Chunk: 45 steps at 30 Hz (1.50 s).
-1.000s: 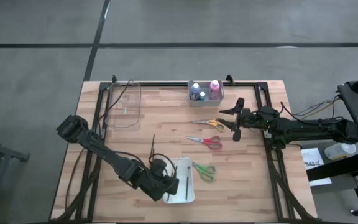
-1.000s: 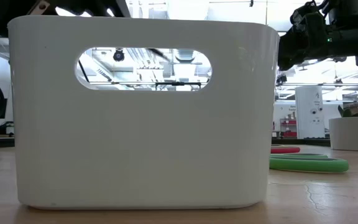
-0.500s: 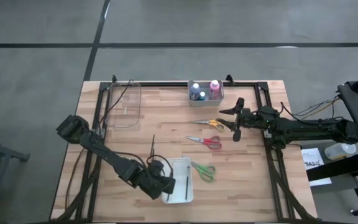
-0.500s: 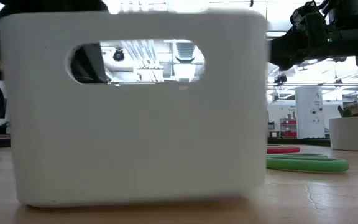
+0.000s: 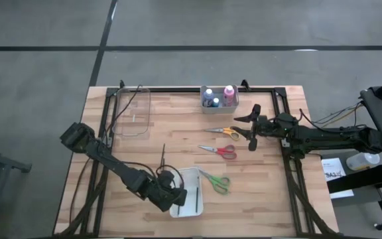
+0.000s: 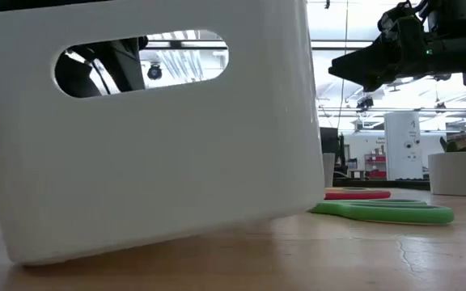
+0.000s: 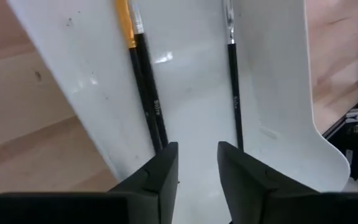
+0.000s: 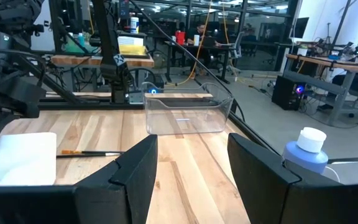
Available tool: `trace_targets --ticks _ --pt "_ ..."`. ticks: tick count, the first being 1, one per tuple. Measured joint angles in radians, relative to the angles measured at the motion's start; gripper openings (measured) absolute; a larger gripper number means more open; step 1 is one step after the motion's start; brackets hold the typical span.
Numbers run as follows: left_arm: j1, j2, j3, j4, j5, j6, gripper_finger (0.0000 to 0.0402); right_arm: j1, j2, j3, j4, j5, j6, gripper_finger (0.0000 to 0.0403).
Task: Pick & Place Paint Supplies
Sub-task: Put the gold paint brush into the white bin
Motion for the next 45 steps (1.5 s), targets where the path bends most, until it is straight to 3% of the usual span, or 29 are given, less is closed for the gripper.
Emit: trace_targets --ticks 3,7,14,23,30,37,45 --pt "0.0 -0.015 0.007 -0.005 -0.005 0.031 0.0126 0.0 0.0 0.0 0.0 0.0 0.0 0.0193" --pt "0.0 -0.061 0.047 -0.089 -0.084 0.049 0.0126 0.001 0.0 0.0 0.0 0.0 0.0 0.0193" --pt "0.01 -0.132 0.107 -0.326 -0.185 0.127 0.0127 0.001 0.0 0.0 0.0 0.0 0.0 0.0193" --pt "0.061 -0.223 0.051 -0.632 -0.222 -0.031 0.0127 0.001 0.0 0.0 0.0 0.0 0.0 0.0193" --pt "0.16 -0.225 -0.077 -0.623 -0.174 -0.009 0.0127 0.001 0.0 0.0 0.0 0.0 0.0 0.0193" --pt "0.244 -0.224 -0.211 -0.468 -0.085 0.021 0.0126 0.001 0.0 0.0 0.0 0.0 0.0 0.0193" --pt "0.261 -0.188 -0.208 -0.396 -0.047 0.047 0.0126 0.001 0.0 0.0 0.0 0.0 0.0 0.0193"
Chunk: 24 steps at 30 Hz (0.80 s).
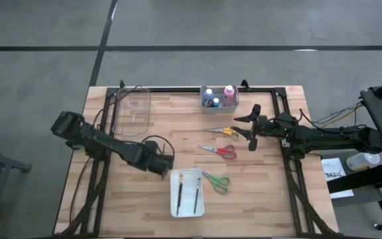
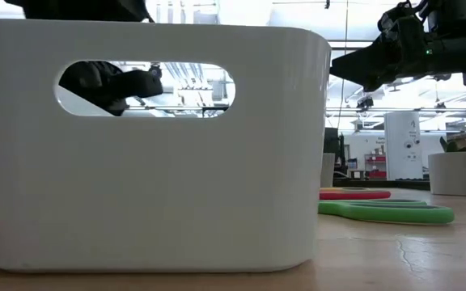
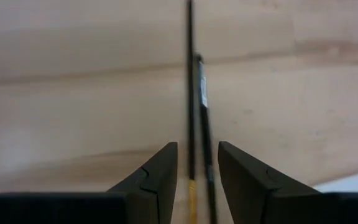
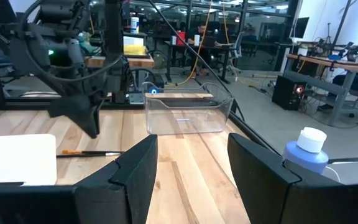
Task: Pick & Place Paint Supplies
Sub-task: Put the gold paint brush into the white bin
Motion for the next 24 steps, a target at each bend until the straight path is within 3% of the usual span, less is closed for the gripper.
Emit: trace_targets --ticks 6,13,24 --pt "-0.062 0.124 0.085 -0.032 0.084 -0.007 0.0126 -0.001 0.0 0.0 0.0 0.0 0.0 0.0193" --pt "-0.122 0.15 0.105 -0.039 0.068 -0.114 0.0126 -0.001 0.0 0.0 0.0 0.0 0.0 0.0193" --pt "-0.14 0.189 0.104 -0.023 0.052 -0.094 0.0126 0.0 0.0 0.0 0.0 0.0 0.0 0.0193"
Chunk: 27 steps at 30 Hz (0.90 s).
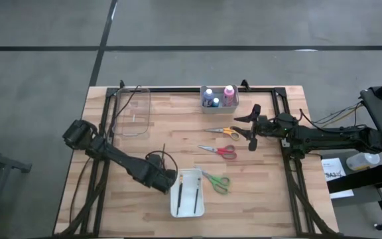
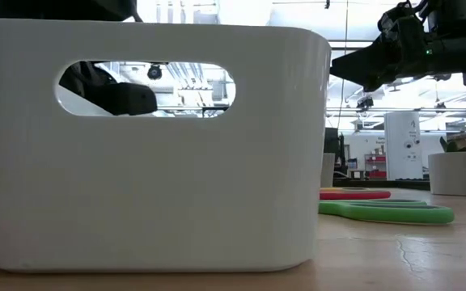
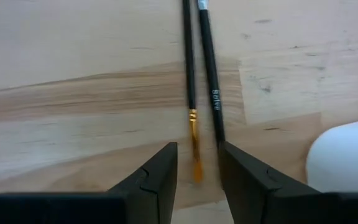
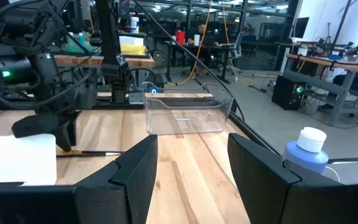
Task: Pick & Place Paint Supplies
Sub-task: Put the gold paint brush into the white bin
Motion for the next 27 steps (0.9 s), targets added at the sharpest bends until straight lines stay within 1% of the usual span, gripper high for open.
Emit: trace_targets --ticks 5,12,19,27 --pt "0.0 0.0 -0.001 -0.02 -0.002 0.012 0.0126 0.0 0.0 0.0 -0.002 0.0 0.0 0.0193" --pt "-0.001 -0.001 -0.013 0.015 -0.01 0.014 0.0126 0.0 0.0 0.0 -0.002 0.0 0.0 0.0193" --pt "-0.001 -0.003 -0.014 0.009 -0.011 0.01 0.0126 0.0 0.0 0.0 -0.001 0.0 0.0 0.0193" --pt "0.0 -0.039 -0.005 0.002 -0.059 -0.007 0.0126 0.0 0.0 0.0 -0.001 0.0 0.0 0.0193"
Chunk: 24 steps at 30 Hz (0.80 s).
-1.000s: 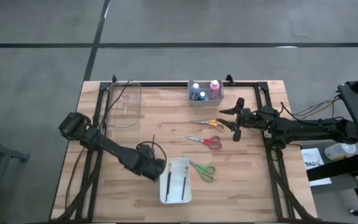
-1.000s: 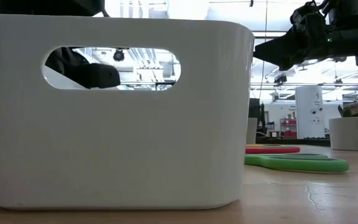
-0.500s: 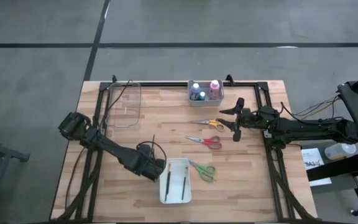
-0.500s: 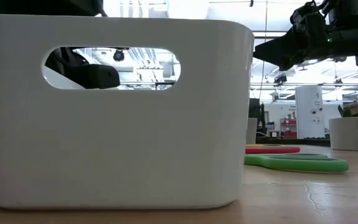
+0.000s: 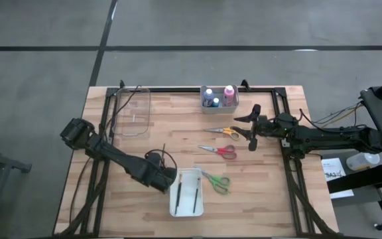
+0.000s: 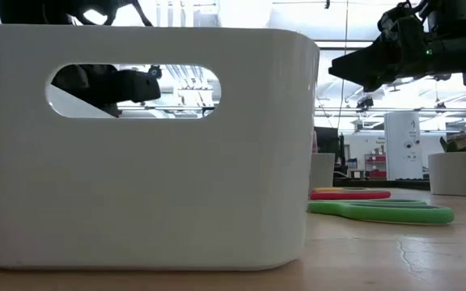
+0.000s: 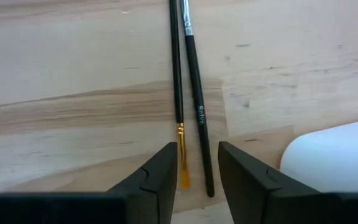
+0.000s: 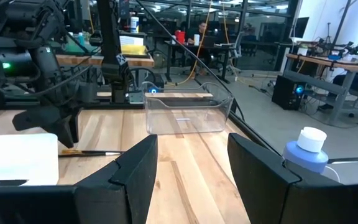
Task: Pick & Place Paint Supplies
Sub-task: Put the gold paint brush into the white bin
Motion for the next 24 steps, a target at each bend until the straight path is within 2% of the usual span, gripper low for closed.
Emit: trace_targets --ticks 5,9,24 --pt "0.0 -0.01 -0.001 -0.008 -0.01 -0.035 0.0126 0.0 0.0 0.0 0.0 0.0 0.0 0.0193" --pt "0.0 -0.01 -0.005 -0.065 0.032 -0.231 0.0126 0.0 0.0 0.0 0.0 0.0 0.0 0.0193" --pt "-0.008 0.0 -0.011 -0.032 0.05 -0.194 0.0126 -0.001 0.0 0.0 0.001 0.0 0.0 0.0193"
